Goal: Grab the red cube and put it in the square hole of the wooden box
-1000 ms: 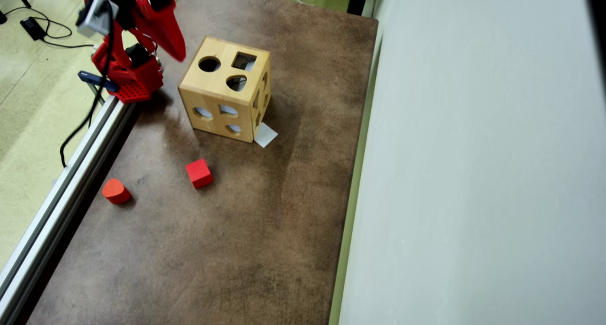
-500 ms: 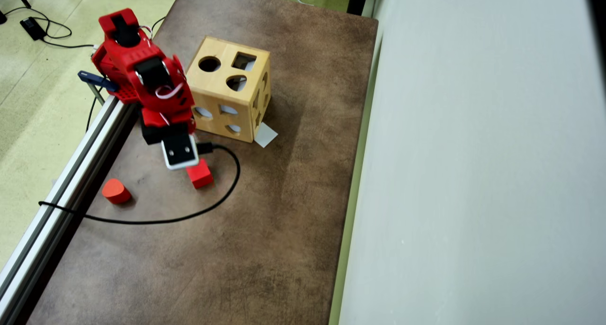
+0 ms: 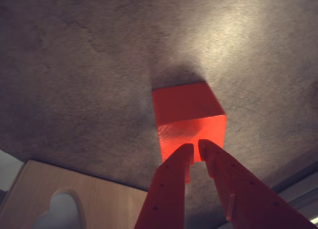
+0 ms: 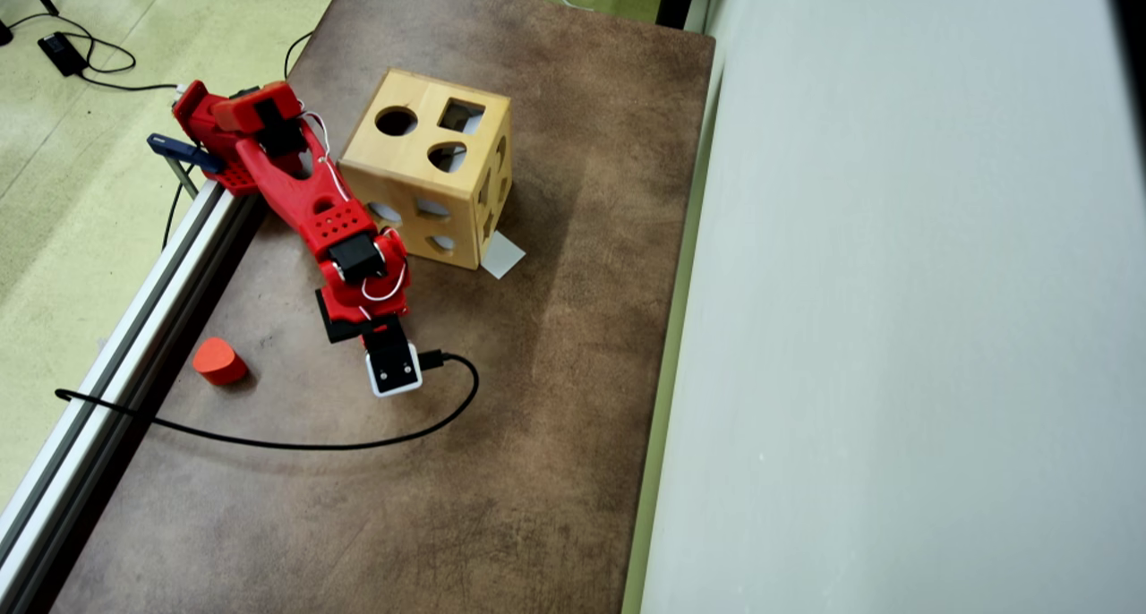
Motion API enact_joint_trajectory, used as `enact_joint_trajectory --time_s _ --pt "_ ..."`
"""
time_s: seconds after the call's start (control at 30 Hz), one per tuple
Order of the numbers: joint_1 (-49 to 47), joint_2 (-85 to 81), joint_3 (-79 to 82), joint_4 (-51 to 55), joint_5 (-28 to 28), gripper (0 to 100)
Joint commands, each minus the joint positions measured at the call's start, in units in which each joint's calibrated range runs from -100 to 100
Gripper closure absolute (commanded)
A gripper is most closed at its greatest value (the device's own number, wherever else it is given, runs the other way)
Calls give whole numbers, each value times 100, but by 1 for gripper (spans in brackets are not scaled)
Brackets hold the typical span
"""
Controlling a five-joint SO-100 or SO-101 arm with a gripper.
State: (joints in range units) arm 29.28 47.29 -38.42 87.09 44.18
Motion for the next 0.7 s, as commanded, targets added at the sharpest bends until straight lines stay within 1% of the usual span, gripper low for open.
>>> enact_joint_trajectory --time_s 0.0,0.1,0.17,0.33,0.43,0.5,0.57,0.67 --pt "-76 -105 -156 -44 34 97" --pt "-68 -257 -156 -44 20 95" --pt "-9 -444 -147 -36 39 91" --pt "118 -725 -147 5 54 71" --pt "222 -759 -192 399 161 63" --pt "340 -759 -237 696 347 62" --pt "430 -750 -237 777 508 62" --pt "504 -682 -246 769 581 62"
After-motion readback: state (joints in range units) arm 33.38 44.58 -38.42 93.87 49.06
